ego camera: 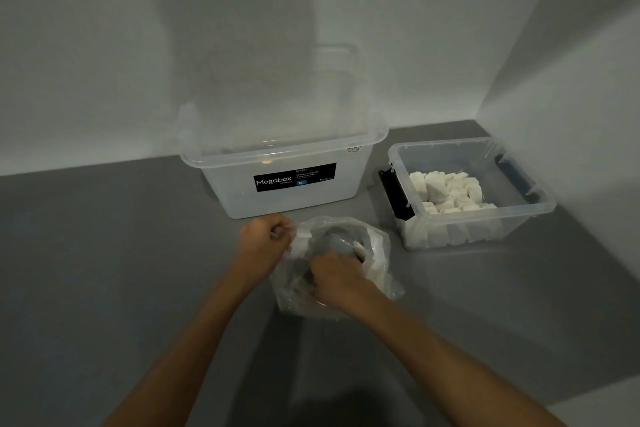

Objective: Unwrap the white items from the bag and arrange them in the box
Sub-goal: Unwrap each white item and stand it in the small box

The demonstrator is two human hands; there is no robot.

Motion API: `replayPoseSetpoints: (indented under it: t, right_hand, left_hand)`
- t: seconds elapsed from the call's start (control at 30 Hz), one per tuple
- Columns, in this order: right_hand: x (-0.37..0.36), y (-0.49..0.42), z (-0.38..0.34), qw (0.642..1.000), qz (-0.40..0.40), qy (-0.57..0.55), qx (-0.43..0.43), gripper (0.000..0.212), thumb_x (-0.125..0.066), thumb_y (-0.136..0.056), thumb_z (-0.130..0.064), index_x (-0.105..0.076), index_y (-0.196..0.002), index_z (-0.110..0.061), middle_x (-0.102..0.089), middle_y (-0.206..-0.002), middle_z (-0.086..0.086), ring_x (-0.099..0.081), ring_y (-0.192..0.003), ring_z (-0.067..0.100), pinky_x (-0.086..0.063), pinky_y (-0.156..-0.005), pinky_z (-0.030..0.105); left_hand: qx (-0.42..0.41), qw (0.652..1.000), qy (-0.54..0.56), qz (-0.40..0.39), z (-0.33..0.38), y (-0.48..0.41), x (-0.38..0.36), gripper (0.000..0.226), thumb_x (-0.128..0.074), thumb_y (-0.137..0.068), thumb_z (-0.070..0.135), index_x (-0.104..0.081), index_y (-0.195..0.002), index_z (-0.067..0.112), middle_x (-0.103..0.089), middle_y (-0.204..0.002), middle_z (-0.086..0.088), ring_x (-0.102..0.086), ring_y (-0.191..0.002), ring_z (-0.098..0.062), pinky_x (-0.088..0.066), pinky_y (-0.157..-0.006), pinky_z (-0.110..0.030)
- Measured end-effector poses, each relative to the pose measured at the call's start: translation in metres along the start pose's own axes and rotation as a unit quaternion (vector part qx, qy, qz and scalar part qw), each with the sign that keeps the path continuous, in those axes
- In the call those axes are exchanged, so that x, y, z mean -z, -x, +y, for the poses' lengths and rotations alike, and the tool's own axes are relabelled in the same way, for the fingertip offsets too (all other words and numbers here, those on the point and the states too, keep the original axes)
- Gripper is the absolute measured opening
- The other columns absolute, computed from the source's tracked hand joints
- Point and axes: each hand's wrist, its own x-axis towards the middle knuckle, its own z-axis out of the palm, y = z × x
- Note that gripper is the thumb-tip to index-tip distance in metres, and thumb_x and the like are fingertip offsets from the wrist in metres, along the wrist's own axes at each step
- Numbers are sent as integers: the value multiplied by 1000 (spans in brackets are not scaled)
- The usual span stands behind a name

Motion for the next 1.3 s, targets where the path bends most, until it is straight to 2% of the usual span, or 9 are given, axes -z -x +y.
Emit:
replayPoseSetpoints:
  t: [0.17,0.37,0.47,0.57,0.73,0.83,1.03,1.2,1.3]
  right_hand:
    - [8,-3,10,997,14,-62,-31,23,-59,-88,-23,-65,-103,-6,-66,-102,9,-62,-98,25,-52,-85,36]
    - [37,1,44,985,33,-164,-39,16,-59,-81,-7,-61,-65,-3,-58,-63,10,-52,-61,18,-35,-52,19]
    - [51,9,55,976,37,-212,-34,17,-60,-82,-4,-60,-69,6,-62,-68,21,-61,-67,33,-42,-58,22]
    - [67,20,64,962,32,-269,-26,28,-62,-86,-8,-58,-58,-7,-70,-70,15,-69,-75,32,-59,-73,39]
    - [115,47,79,915,54,-398,-22,18,-63,-90,-13,-68,-74,-7,-70,-71,12,-65,-64,17,-54,-61,24]
    - [153,62,100,887,137,-439,-38,8,-64,-87,-7,-69,-81,-6,-66,-67,10,-59,-56,9,-48,-52,19]
    - [186,56,164,875,247,-407,-87,6,-70,-83,-9,-67,-88,-9,-65,-67,7,-59,-56,11,-48,-52,22]
    - [166,24,218,911,180,-333,-163,8,-65,-87,-5,-64,-79,-6,-68,-78,14,-63,-60,14,-52,-51,19]
    - [147,4,244,928,130,-274,-218,12,-60,-86,-1,-62,-75,-3,-70,-80,19,-67,-63,21,-57,-56,27]
  left_hand:
    - [-2,1000,22,-1,9,-3,-1,9,-62,-88,8,-70,-91,5,-65,-65,0,-60,-60,-3,-45,-54,-4]
    - [-10,1000,26,-7,17,-7,-8,10,-62,-88,8,-70,-93,3,-64,-69,-1,-57,-55,2,-41,-53,0]
    - [-7,999,31,-19,18,-6,-12,11,-61,-89,7,-69,-94,1,-63,-68,0,-58,-55,0,-42,-52,-1]
    - [-2,999,31,-21,18,-6,-13,10,-60,-89,5,-69,-92,1,-61,-66,2,-58,-52,4,-42,-51,-2]
    - [-7,999,27,-25,15,-9,-16,10,-60,-90,7,-69,-89,5,-63,-66,2,-60,-60,-3,-44,-54,-3]
    - [-9,1000,20,-21,15,-11,-18,10,-60,-89,8,-69,-85,10,-63,-62,5,-60,-60,-4,-43,-54,-3]
    - [-5,1000,12,-22,19,-11,-22,10,-60,-90,11,-69,-85,9,-66,-67,1,-62,-64,-7,-49,-61,-19]
    - [24,1000,5,-12,19,-10,-25,12,-61,-90,13,-67,-81,16,-64,-63,5,-61,-61,-4,-47,-56,-16]
    - [36,999,-9,-7,20,-8,-27,11,-61,-91,14,-67,-82,17,-64,-65,7,-60,-62,0,-43,-53,-6]
